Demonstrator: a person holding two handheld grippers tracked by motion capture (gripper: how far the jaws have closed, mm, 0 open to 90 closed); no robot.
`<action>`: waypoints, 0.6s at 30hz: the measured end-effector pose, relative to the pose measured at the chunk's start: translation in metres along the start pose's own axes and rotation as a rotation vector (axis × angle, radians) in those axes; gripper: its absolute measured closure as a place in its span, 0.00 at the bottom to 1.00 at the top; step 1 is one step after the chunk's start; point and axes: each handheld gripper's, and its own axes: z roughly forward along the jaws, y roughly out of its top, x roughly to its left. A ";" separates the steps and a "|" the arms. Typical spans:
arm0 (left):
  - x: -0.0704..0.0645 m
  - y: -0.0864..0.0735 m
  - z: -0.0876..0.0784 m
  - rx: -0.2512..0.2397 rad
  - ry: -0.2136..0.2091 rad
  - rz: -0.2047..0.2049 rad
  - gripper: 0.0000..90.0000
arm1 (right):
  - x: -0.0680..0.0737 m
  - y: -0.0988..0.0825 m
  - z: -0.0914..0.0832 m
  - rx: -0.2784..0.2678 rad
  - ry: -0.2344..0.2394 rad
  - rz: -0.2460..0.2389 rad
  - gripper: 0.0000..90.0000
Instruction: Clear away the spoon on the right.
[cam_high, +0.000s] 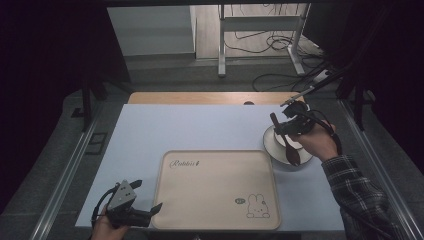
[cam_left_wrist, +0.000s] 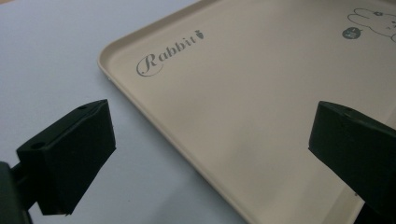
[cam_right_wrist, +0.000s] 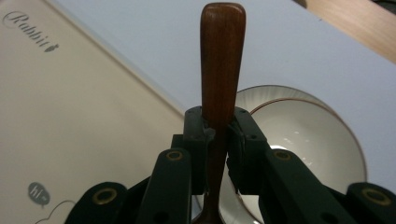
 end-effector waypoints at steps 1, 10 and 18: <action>0.000 0.000 0.000 0.000 0.000 0.000 0.00 | 0.002 -0.001 0.000 0.002 0.007 0.000 0.87; 0.000 0.000 0.000 0.001 -0.001 0.000 0.00 | 0.020 -0.010 0.007 0.045 0.063 -0.005 0.87; 0.000 0.000 0.000 0.001 -0.001 0.001 0.00 | 0.042 -0.016 0.018 0.106 0.115 -0.042 0.88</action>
